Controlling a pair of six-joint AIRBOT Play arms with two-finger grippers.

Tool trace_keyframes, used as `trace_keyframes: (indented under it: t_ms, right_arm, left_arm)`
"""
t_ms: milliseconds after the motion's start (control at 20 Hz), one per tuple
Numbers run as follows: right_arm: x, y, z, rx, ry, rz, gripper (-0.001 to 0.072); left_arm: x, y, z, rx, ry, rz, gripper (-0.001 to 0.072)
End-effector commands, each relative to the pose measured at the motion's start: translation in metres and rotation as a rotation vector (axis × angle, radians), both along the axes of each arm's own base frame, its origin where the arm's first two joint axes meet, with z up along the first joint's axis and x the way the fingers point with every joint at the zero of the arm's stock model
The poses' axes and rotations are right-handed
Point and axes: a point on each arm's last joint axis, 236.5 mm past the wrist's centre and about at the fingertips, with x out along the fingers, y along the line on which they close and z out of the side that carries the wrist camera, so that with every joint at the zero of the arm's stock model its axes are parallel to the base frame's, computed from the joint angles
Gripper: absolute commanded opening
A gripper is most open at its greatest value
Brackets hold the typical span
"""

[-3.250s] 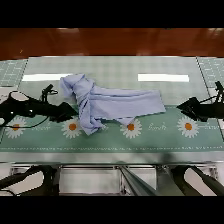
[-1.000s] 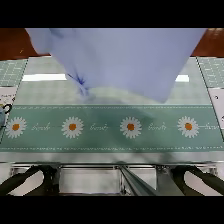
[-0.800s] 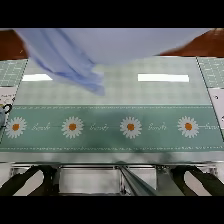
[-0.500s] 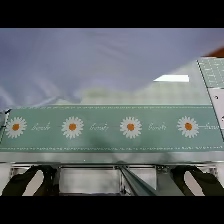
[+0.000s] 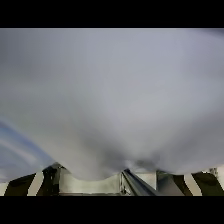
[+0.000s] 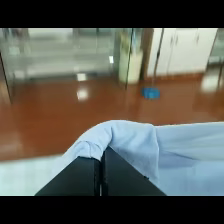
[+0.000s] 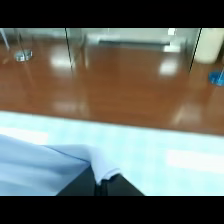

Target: Fold the shirts.

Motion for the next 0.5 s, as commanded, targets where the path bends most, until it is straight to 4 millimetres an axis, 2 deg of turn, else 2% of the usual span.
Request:
trace_keyframes:
  t_ms: [0,150,350,450]
  right_arm:
    - [0.028,-0.007,-0.063,0.051,0.220,-0.007,0.0024]
    - [0.086,-0.018,-0.139,0.097,0.379,-0.012,0.0024]
    - [0.175,-0.041,-0.253,0.162,0.553,-0.053,0.0024]
    - [0.223,-0.050,-0.297,0.190,0.610,-0.064,0.0024]
  left_arm:
    - [0.041,-0.008,-0.085,-0.092,0.269,-0.083,0.0026]
    - [0.094,-0.015,-0.160,-0.193,0.441,-0.171,0.0026]
    - [0.197,0.003,-0.241,-0.318,0.491,-0.130,0.0026]
    - [0.252,0.005,-0.278,-0.337,0.503,-0.090,0.0026]
